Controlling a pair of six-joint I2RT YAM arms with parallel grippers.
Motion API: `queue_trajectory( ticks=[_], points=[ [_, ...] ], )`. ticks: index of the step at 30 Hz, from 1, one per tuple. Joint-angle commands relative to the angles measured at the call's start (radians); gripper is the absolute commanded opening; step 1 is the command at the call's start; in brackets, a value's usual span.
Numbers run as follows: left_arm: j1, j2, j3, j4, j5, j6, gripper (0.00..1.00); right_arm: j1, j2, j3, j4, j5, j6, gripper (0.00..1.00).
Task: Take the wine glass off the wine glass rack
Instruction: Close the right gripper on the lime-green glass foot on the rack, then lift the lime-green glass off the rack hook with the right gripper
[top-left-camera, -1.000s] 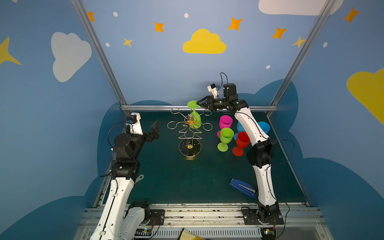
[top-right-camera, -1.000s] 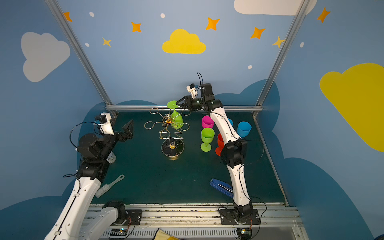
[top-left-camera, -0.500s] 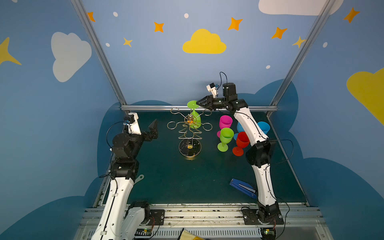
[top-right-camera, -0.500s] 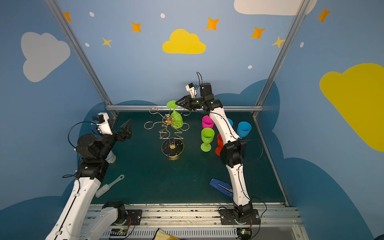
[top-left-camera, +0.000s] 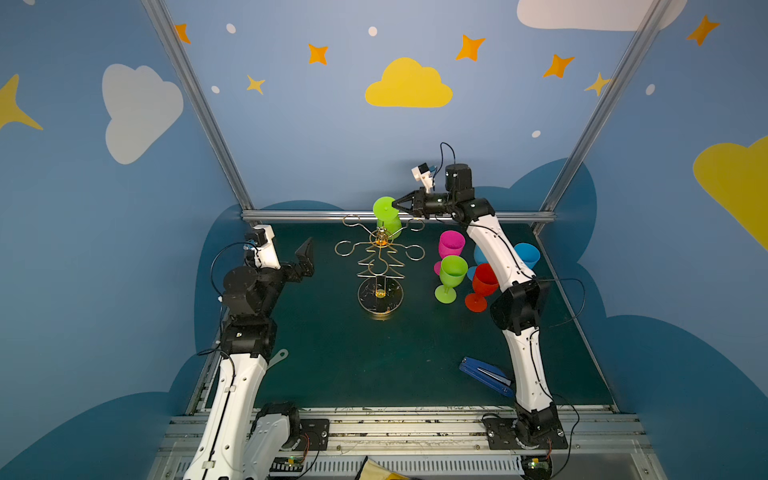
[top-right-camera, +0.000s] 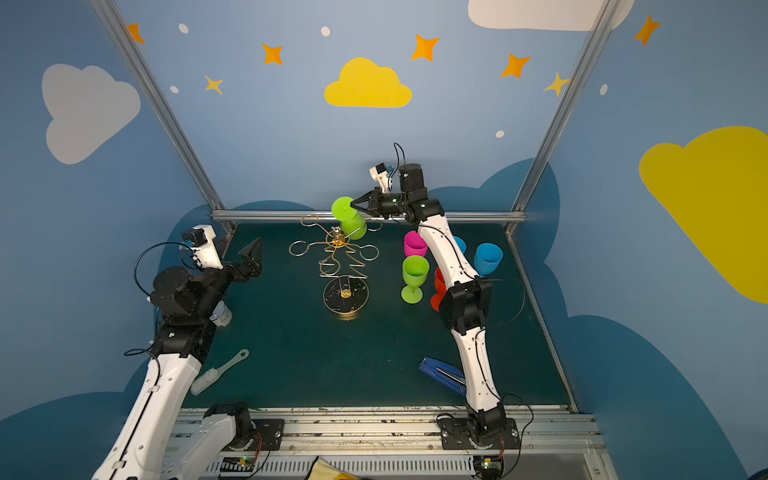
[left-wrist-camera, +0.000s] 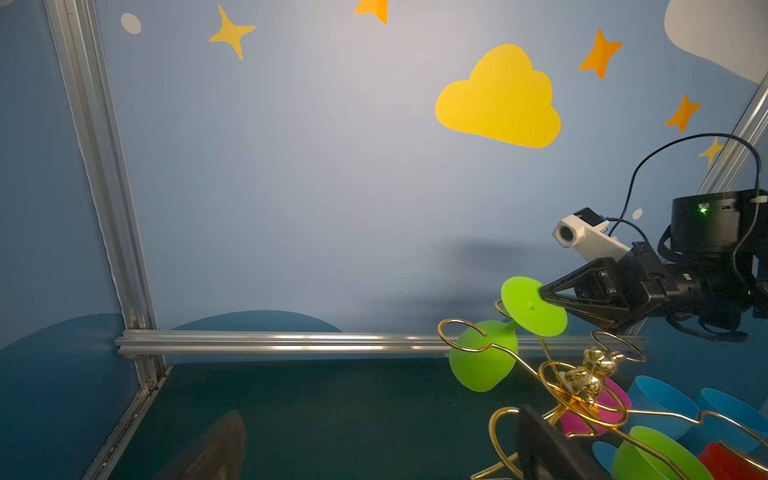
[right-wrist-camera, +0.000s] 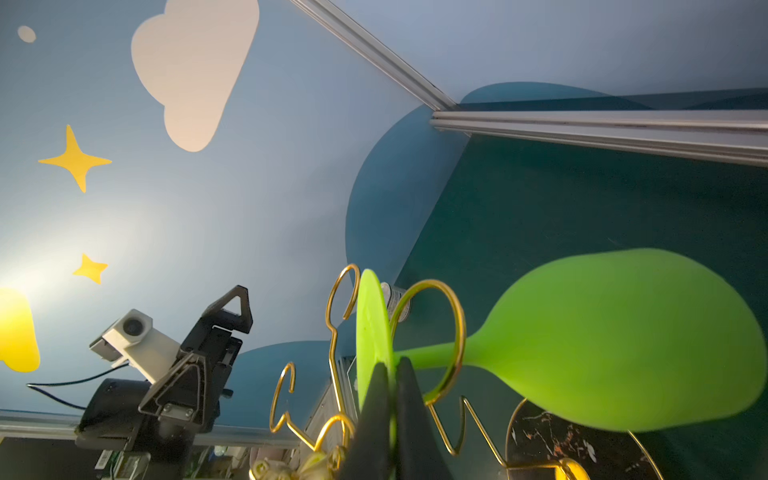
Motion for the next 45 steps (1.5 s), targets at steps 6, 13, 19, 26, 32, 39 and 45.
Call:
queue_trajectory(
  ticks=[6, 13, 19, 26, 32, 39, 45],
  points=[
    [0.012, -0.001, -0.01, 0.029, 0.019, -0.014, 0.99, 0.0, -0.013, 0.006, 0.054, -0.033, 0.066, 0.0],
    [0.014, -0.002, -0.012, 0.031, 0.024, -0.019, 0.99, 0.001, -0.078, -0.051, 0.13, -0.04, 0.114, 0.0],
    [0.016, -0.002, -0.013, 0.032, 0.027, -0.024, 0.99, 0.001, -0.139, -0.129, 0.161, -0.042, 0.118, 0.0],
    [0.017, -0.001, -0.014, 0.034, 0.029, -0.028, 0.99, 0.001, -0.183, -0.19, 0.186, -0.062, 0.122, 0.0],
    [0.016, -0.003, -0.015, 0.036, 0.028, -0.028, 0.99, 0.0, -0.201, -0.216, 0.165, -0.085, 0.111, 0.0],
    [0.017, -0.005, -0.016, 0.037, 0.029, -0.031, 0.99, 0.003, -0.23, -0.273, 0.151, -0.088, 0.088, 0.0],
    [0.018, -0.01, -0.018, 0.037, 0.024, -0.033, 0.99, 0.003, -0.247, -0.315, 0.154, -0.089, 0.084, 0.0]
  ],
)
